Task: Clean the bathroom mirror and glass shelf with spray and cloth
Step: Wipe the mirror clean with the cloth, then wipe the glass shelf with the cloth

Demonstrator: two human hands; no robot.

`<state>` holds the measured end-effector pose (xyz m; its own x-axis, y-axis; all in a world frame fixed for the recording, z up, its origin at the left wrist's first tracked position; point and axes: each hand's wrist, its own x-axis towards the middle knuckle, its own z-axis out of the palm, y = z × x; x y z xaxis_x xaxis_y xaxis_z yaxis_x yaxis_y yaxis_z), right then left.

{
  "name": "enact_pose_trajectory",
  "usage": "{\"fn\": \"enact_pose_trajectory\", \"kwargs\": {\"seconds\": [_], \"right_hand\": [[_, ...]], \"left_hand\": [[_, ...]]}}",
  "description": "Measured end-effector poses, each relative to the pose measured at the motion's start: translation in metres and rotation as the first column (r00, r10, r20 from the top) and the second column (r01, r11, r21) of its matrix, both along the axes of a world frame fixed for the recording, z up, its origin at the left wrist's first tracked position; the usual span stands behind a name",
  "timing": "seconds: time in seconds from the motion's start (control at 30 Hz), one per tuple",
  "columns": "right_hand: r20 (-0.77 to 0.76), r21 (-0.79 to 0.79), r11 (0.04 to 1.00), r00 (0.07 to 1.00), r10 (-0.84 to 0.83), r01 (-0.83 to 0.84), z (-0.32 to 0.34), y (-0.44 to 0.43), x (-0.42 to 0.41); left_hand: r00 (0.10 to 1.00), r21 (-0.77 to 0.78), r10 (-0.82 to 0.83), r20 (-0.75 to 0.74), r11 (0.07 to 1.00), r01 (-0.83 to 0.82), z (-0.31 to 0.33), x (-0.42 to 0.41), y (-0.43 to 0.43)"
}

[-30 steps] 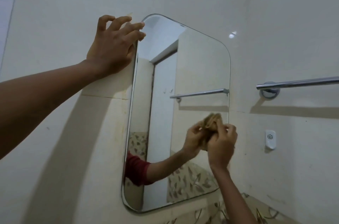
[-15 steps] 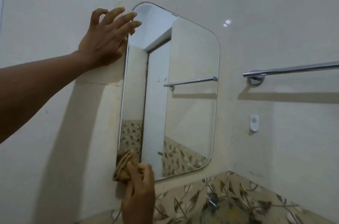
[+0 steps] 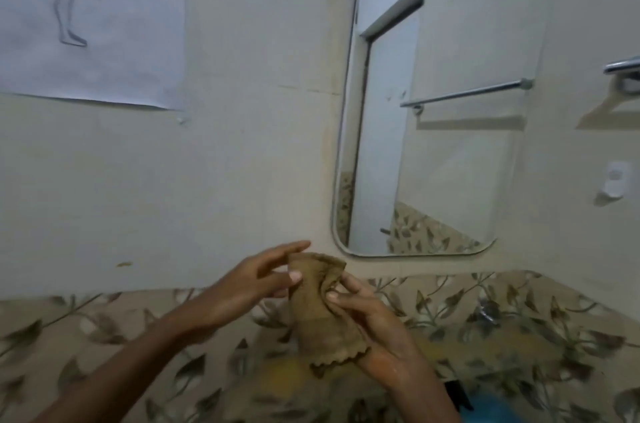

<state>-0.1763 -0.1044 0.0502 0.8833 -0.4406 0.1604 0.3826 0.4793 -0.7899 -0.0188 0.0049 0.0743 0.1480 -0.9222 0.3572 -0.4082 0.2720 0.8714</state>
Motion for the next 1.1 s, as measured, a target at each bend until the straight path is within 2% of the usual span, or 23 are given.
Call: {"fn": "enact_pose_trajectory", "kwargs": {"seconds": [0.07, 0.13, 0.2, 0.27, 0.33, 0.4, 0.5, 0.57, 0.67, 0.77, 0.83, 0.87, 0.9, 0.93, 1.03, 1.1], "right_hand": [[-0.044, 0.031, 0.999, 0.999, 0.024, -0.023, -0.011, 0.002, 0.008], [-0.100, 0.036, 0.998, 0.994, 0.050, -0.046, -0.016, 0.007, 0.009], [-0.146, -0.006, 0.999, 0.988, 0.043, -0.045, -0.019, 0.019, 0.011], [-0.184, -0.172, 0.982, 0.977, -0.111, 0.079, -0.020, 0.026, 0.013], [-0.169, -0.329, 0.916, 0.940, -0.297, 0.230, -0.017, 0.027, 0.017], [-0.147, -0.437, 0.845, 0.902, -0.405, 0.308, -0.014, 0.026, 0.020], [-0.169, -0.452, 0.840, 0.895, -0.412, 0.302, -0.018, 0.025, 0.025], [-0.230, -0.466, 0.830, 0.864, -0.448, 0.306, -0.029, 0.022, 0.030], [-0.327, -0.626, 0.738, 0.774, -0.542, 0.252, -0.051, 0.006, 0.035], [-0.324, -0.826, 0.549, 0.689, -0.648, 0.127, -0.069, -0.007, 0.037], [-0.153, -0.951, 0.285, 0.615, -0.773, 0.122, -0.075, -0.010, 0.036], [-0.028, -0.983, 0.132, 0.602, -0.798, 0.129, -0.076, -0.008, 0.036], [0.066, -0.992, 0.017, 0.617, -0.784, 0.128, -0.075, -0.003, 0.036], [0.097, -0.994, -0.041, 0.655, -0.749, 0.100, -0.072, 0.005, 0.037], [0.005, -0.981, -0.152, 0.777, -0.629, -0.117, -0.065, 0.035, 0.048], [-0.111, -0.937, -0.197, 0.782, -0.614, -0.288, -0.070, 0.047, 0.059]], "left_hand": [[0.988, 0.033, 0.015, -0.154, 0.999, -0.010, -0.023, 0.002, 0.010], [0.967, 0.028, 0.115, -0.228, 0.993, -0.111, -0.037, 0.001, 0.016], [0.955, 0.049, 0.224, -0.194, 0.975, -0.218, -0.048, 0.003, 0.023], [0.950, 0.080, 0.277, -0.144, 0.960, -0.268, -0.052, 0.004, 0.029], [0.946, 0.094, 0.303, -0.111, 0.951, -0.294, -0.052, 0.004, 0.034], [0.928, 0.131, 0.355, -0.110, 0.931, -0.341, -0.048, 0.006, 0.038], [0.912, 0.241, 0.392, -0.122, 0.903, -0.356, -0.047, 0.017, 0.041], [0.889, 0.270, 0.458, -0.014, 0.858, -0.437, -0.055, 0.030, 0.038], [0.822, 0.234, 0.550, 0.147, 0.788, -0.569, -0.074, 0.038, 0.033], [0.748, 0.167, 0.638, 0.185, 0.729, -0.663, -0.092, 0.045, 0.034], [0.700, 0.110, 0.677, 0.227, 0.696, -0.710, -0.099, 0.048, 0.037], [0.677, 0.080, 0.690, 0.256, 0.683, -0.726, -0.101, 0.049, 0.039], [0.658, 0.040, 0.699, 0.280, 0.676, -0.736, -0.102, 0.048, 0.039], [0.646, -0.001, 0.706, 0.290, 0.676, -0.737, -0.103, 0.047, 0.039], [0.637, -0.107, 0.723, 0.269, 0.679, -0.726, -0.102, 0.041, 0.035], [0.647, -0.127, 0.724, 0.239, 0.683, -0.719, -0.100, 0.036, 0.030]]}}
